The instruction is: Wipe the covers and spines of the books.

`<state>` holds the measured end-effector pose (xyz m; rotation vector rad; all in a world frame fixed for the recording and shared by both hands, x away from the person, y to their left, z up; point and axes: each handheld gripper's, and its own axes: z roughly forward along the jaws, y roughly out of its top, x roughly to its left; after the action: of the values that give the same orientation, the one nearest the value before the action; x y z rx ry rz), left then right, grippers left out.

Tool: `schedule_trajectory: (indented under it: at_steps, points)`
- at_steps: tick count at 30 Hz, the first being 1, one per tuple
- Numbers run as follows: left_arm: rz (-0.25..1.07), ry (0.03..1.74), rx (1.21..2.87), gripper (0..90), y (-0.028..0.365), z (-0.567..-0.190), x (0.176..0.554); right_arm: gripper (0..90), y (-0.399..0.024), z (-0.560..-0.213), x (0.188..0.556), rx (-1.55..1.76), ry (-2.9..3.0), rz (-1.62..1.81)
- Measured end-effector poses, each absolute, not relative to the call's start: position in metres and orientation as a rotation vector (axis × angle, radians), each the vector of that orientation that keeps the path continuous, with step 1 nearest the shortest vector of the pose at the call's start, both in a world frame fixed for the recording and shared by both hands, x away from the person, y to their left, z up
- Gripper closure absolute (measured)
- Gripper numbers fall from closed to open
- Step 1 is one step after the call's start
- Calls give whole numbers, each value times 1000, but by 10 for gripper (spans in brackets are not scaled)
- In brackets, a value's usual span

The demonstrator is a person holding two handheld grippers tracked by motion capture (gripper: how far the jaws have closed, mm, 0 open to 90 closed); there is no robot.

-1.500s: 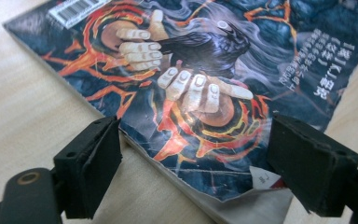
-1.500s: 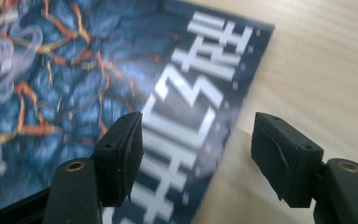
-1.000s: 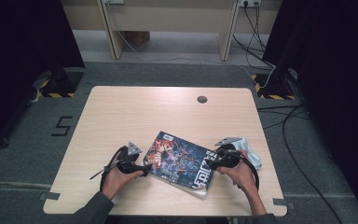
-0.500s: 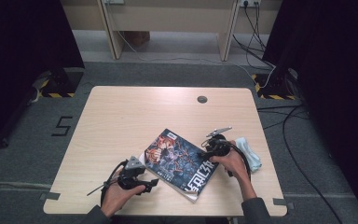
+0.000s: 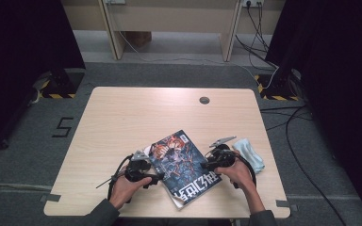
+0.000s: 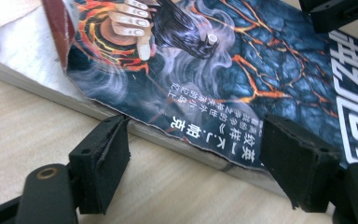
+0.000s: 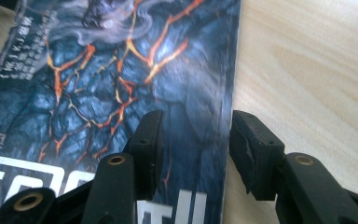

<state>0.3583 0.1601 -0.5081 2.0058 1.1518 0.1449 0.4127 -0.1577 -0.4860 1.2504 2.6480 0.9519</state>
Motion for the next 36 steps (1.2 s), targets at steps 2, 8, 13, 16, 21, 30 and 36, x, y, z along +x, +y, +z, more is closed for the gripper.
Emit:
schedule_trajectory:
  at_steps: [2, 8, 13, 16, 21, 30, 36]
  points:
    - [143, 1131, 2019, 233, 158, -507, 353, 554, -156, -487, 415, 1264, 2622, 946]
    - [138, 1105, 2035, 229, 155, -508, 343, 544, -152, -493, 420, 1288, 2599, 961]
    - [126, 1109, 2036, 230, 152, -509, 343, 527, -148, -495, 421, 1304, 2587, 987]
    - [134, 1114, 2036, 213, 148, -509, 343, 520, -145, -495, 422, 1314, 2575, 994]
    - [206, 1075, 2061, 222, 146, -512, 338, 493, -143, -497, 423, 1379, 2538, 1033]
    - [285, 1050, 2061, 230, 144, -515, 335, 499, -148, -496, 422, 1535, 2524, 1113]
    - [313, 1052, 2055, 229, 143, -516, 333, 568, -152, -492, 423, 1589, 2462, 1229]
